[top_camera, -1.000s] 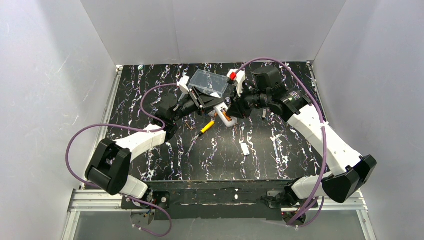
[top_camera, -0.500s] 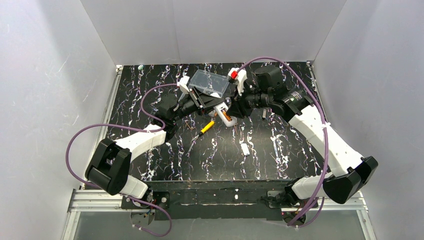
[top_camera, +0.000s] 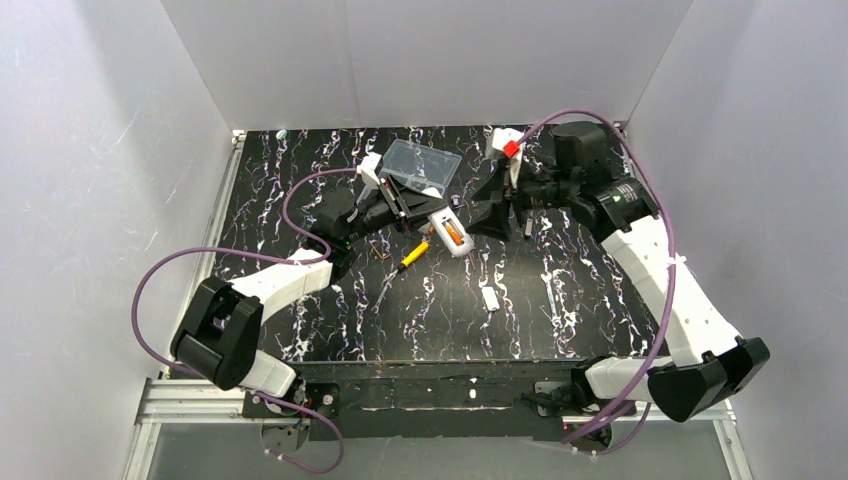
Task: Load the batteries into the remote control
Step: Load the battery into the remote control.
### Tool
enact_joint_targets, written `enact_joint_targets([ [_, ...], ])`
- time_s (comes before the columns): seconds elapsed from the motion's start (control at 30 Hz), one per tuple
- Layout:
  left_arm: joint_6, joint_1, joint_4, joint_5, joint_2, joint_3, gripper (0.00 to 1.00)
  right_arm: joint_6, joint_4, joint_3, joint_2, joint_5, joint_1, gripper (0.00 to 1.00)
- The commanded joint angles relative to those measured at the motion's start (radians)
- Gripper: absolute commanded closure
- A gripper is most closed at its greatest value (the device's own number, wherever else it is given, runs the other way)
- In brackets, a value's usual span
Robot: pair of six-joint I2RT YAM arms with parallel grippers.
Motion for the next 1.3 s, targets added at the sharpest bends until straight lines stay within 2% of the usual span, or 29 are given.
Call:
enact_joint_targets([
  [0.0,-0.009,-0.005,0.087,0.062,-0.025,0.037,1.00,-0.090,0.090,-0.026,-0.012,-0.263,-0.106,0.22],
  [0.1,-0.001,-0.005,0.073,0.071,-0.033,0.038,1.00,-0.240,-0.022,0.014,0.011,-0.389,-0.148,0.22],
  [0.2,0.001,-0.005,0.070,0.072,-0.033,0.038,1.00,-0.459,-0.161,0.013,0.012,-0.423,-0.149,0.21],
  [0.33,0.001,-0.005,0.071,0.072,-0.031,0.038,1.00,-0.675,-0.187,-0.065,-0.029,-0.467,-0.146,0.22],
  [0.47,-0.005,-0.004,0.077,0.073,-0.019,0.043,1.00,-0.695,-0.084,-0.146,-0.058,-0.463,-0.134,0.25],
  [0.6,-0.010,-0.005,0.080,0.073,-0.014,0.046,1.00,-0.753,-0.095,-0.138,-0.024,-0.504,-0.124,0.31],
  [0.8,-0.008,-0.005,0.076,0.075,-0.012,0.048,1.00,-0.840,-0.191,-0.052,0.060,-0.560,-0.109,0.40],
  [1.27,-0.005,-0.004,0.074,0.078,-0.009,0.052,1.00,-1.029,-0.445,0.078,0.201,-0.527,-0.040,0.52],
])
